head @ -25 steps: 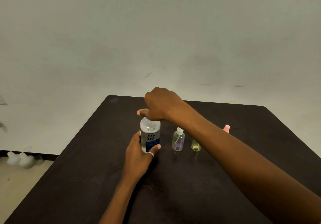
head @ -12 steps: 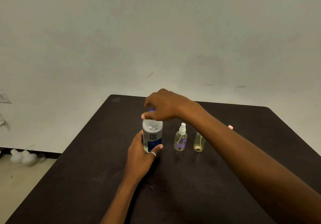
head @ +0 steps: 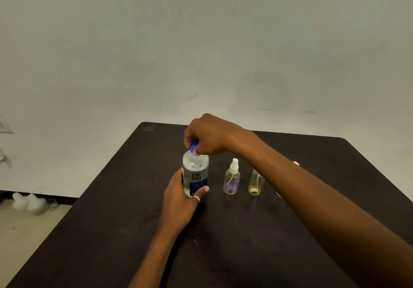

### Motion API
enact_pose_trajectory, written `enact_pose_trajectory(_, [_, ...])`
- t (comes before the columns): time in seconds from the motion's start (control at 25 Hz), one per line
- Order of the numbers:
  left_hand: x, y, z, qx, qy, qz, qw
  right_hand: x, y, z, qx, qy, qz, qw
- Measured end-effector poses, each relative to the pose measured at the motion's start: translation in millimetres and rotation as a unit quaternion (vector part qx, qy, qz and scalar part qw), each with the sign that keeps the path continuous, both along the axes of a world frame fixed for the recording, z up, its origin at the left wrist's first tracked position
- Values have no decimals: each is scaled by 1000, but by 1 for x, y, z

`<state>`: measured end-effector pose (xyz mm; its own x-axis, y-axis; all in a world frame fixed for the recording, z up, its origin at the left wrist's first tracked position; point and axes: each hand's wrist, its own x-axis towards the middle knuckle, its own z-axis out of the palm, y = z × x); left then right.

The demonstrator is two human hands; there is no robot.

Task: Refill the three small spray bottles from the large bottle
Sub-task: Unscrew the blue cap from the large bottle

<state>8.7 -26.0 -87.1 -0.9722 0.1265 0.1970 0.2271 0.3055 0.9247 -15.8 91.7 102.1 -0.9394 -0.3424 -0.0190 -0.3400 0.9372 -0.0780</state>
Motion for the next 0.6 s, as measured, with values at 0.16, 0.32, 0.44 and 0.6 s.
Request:
enact_pose_trajectory(0.16, [0,0,0,-3,-3,1,1000,3,2,5,-5,-28,24,999])
enact_pose_trajectory(0.32, [0,0,0,7,-6,2,1000,2,1,1,0,36,-58,998])
enact_pose_trajectory(0.44, [0,0,1,6,-4,2,1000,2,-6,-3,20,78,-83,993])
enact_pose_trajectory(0.6, [1,0,1,4,-2,-1,1000,-2,-4,0,18,23,-31,999])
